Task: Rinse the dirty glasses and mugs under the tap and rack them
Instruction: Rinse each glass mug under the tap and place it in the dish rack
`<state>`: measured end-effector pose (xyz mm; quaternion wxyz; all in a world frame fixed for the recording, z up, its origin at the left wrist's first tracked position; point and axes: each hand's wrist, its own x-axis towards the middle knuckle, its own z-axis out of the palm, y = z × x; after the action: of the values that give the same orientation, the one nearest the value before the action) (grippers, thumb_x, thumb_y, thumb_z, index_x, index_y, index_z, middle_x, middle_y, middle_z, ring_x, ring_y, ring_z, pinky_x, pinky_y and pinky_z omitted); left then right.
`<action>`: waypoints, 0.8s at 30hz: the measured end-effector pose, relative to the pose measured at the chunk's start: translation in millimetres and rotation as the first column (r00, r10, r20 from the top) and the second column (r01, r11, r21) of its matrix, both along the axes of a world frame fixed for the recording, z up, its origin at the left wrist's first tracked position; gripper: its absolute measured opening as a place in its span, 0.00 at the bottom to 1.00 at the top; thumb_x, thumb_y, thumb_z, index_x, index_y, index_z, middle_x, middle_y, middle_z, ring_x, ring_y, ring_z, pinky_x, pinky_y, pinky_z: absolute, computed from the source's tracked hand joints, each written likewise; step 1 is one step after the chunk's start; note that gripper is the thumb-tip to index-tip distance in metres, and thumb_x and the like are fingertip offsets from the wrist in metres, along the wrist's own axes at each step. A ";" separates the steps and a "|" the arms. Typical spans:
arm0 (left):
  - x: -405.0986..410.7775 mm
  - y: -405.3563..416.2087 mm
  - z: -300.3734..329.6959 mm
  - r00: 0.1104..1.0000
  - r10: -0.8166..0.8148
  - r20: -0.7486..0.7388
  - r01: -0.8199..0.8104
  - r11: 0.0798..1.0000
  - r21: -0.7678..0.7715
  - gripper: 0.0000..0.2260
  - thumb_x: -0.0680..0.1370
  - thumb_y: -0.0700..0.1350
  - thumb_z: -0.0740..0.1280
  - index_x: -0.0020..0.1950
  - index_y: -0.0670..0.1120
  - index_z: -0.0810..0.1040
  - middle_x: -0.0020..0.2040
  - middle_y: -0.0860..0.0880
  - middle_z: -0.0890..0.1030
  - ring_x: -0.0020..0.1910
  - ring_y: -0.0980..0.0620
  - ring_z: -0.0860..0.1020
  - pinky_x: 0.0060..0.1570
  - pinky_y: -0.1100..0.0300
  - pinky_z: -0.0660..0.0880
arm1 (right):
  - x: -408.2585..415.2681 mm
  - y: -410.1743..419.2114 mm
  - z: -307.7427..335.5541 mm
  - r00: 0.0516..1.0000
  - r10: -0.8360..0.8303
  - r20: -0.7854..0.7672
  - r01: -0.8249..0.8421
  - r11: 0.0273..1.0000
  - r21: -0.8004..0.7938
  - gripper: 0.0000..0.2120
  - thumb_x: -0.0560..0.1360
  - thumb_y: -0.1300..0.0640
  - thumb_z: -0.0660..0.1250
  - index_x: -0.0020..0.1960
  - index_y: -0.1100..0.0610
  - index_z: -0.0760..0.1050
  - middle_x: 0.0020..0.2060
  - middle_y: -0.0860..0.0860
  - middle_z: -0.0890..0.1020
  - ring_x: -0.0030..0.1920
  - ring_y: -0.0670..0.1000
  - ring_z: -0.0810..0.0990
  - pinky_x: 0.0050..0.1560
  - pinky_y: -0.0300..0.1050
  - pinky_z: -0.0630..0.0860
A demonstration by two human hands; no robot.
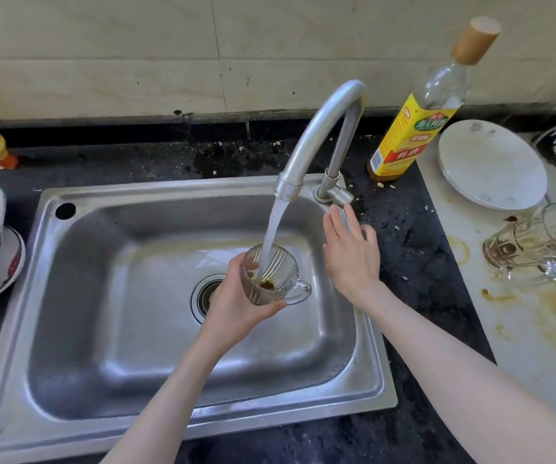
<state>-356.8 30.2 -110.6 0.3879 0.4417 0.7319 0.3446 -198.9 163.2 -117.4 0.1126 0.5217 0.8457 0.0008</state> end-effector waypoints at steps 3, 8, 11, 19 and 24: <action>-0.3 -1.3 -3.8 0.999 -0.014 0.032 0.014 1.000 -0.005 0.36 0.62 0.47 0.79 0.62 0.58 0.62 0.57 0.59 0.74 0.55 0.57 0.75 0.55 0.58 0.72 | 0.0 -1.3 -2.9 0.999 -0.008 0.039 0.008 1.000 0.016 0.26 0.82 0.56 0.50 0.77 0.57 0.44 0.77 0.51 0.45 0.76 0.54 0.41 0.68 0.53 0.56; -0.7 -1.2 -4.7 0.999 -0.028 0.046 0.029 0.999 -0.026 0.36 0.63 0.47 0.79 0.64 0.56 0.62 0.56 0.60 0.75 0.55 0.58 0.75 0.54 0.62 0.71 | -0.5 -4.1 -1.8 0.998 -0.012 0.063 0.011 1.000 0.008 0.28 0.81 0.55 0.50 0.77 0.57 0.41 0.77 0.51 0.43 0.76 0.53 0.40 0.69 0.55 0.54; 0.3 0.0 -2.7 0.998 -0.009 0.058 0.012 0.999 -0.038 0.37 0.63 0.46 0.79 0.65 0.55 0.63 0.51 0.64 0.74 0.53 0.58 0.75 0.52 0.63 0.69 | 1.7 -4.4 -2.6 1.000 -0.004 -0.018 0.004 1.000 0.003 0.27 0.80 0.55 0.52 0.76 0.58 0.47 0.77 0.52 0.47 0.76 0.54 0.42 0.72 0.56 0.50; -1.2 -0.7 -8.1 0.995 -0.029 0.098 0.032 0.999 -0.034 0.35 0.62 0.44 0.80 0.61 0.57 0.63 0.53 0.61 0.76 0.53 0.60 0.76 0.55 0.61 0.72 | 13.4 -68.5 -4.7 0.675 -0.220 -0.705 -0.072 0.931 -0.359 0.22 0.79 0.47 0.52 0.63 0.59 0.74 0.59 0.51 0.78 0.59 0.48 0.75 0.61 0.40 0.68; -3.2 -1.6 -11.9 0.991 -0.050 0.126 0.054 0.998 -0.026 0.36 0.62 0.45 0.80 0.63 0.55 0.64 0.53 0.60 0.77 0.52 0.63 0.76 0.52 0.67 0.72 | 9.3 -84.1 -8.1 0.614 -0.467 -0.636 -0.096 0.756 -0.647 0.08 0.80 0.53 0.59 0.55 0.53 0.73 0.48 0.47 0.78 0.51 0.46 0.76 0.53 0.36 0.72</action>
<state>-360.0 28.6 -122.5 0.4484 0.4325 0.6993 0.3505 -189.6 79.1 -125.5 -0.0925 0.4926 0.6965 -0.5135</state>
